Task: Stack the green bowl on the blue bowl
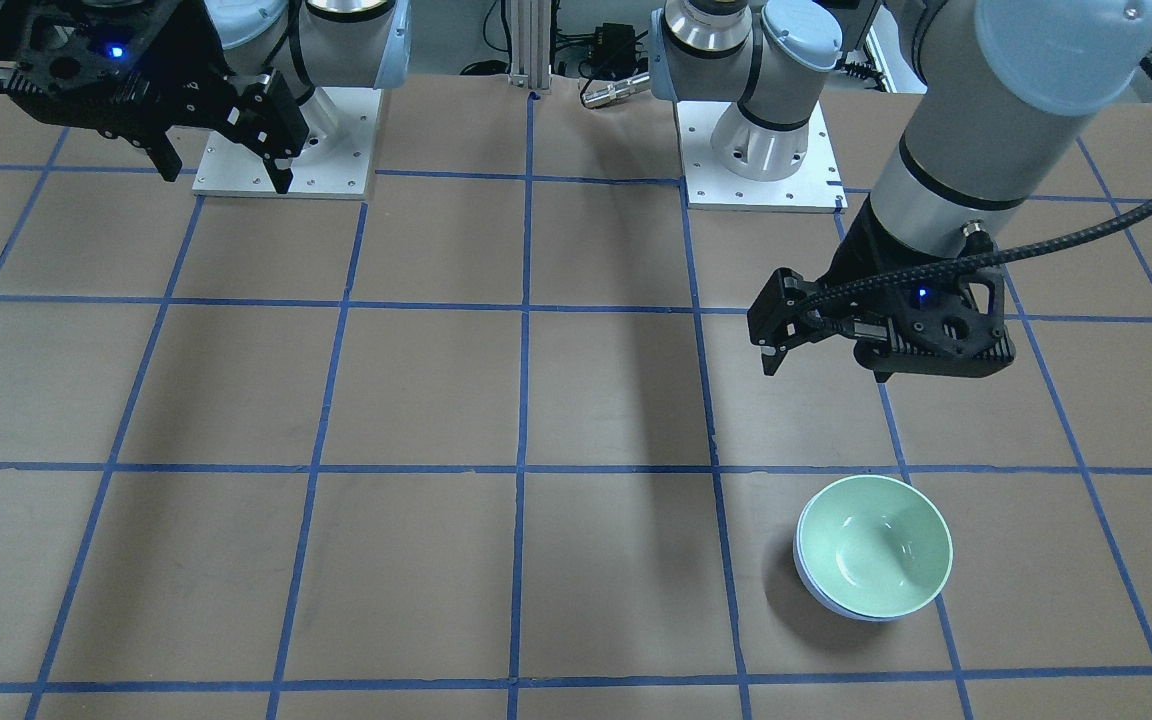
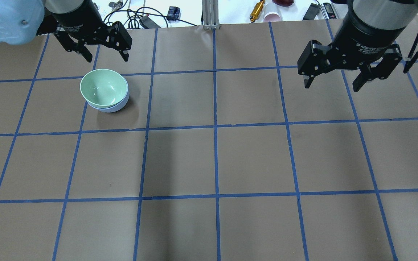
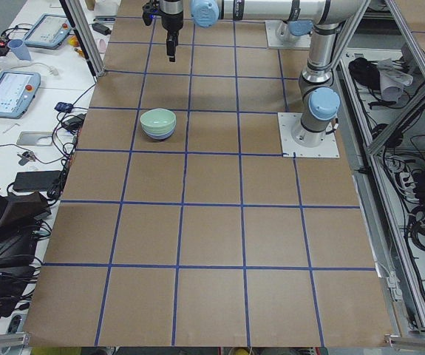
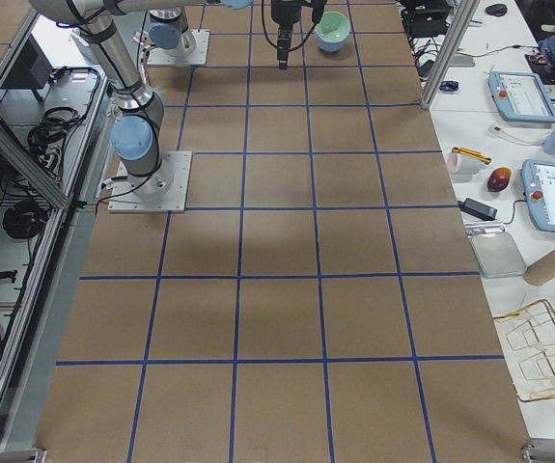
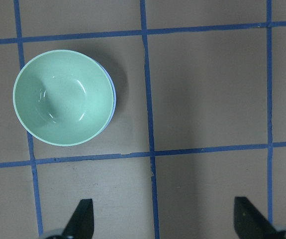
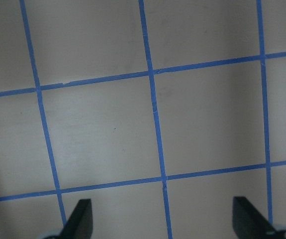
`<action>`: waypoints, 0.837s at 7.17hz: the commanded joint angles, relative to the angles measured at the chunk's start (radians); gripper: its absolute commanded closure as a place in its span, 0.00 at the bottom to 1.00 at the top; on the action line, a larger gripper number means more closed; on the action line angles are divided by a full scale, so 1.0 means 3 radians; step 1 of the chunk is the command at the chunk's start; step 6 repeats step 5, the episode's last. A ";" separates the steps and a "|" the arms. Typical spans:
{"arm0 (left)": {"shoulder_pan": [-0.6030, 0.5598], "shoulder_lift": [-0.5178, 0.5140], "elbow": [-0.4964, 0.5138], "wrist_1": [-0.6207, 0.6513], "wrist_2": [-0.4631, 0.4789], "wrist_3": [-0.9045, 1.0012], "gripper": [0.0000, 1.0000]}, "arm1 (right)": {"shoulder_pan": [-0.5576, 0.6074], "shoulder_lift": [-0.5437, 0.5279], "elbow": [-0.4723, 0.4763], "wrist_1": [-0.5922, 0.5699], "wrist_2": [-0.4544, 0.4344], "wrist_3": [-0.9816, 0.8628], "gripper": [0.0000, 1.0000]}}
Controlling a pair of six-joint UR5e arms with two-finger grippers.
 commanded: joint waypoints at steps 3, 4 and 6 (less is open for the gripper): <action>-0.0008 0.0086 0.0037 -0.0004 0.0045 -0.0004 0.00 | 0.0000 0.0000 0.0004 0.0005 0.0000 0.0000 0.00; -0.0013 0.0163 -0.0003 -0.0065 0.0152 -0.0009 0.00 | 0.0000 0.0000 0.0004 0.0000 0.0000 0.0000 0.00; -0.0003 0.0194 -0.0014 -0.0071 0.0153 -0.0004 0.00 | 0.0000 0.0000 0.0004 0.0005 0.0000 0.0000 0.00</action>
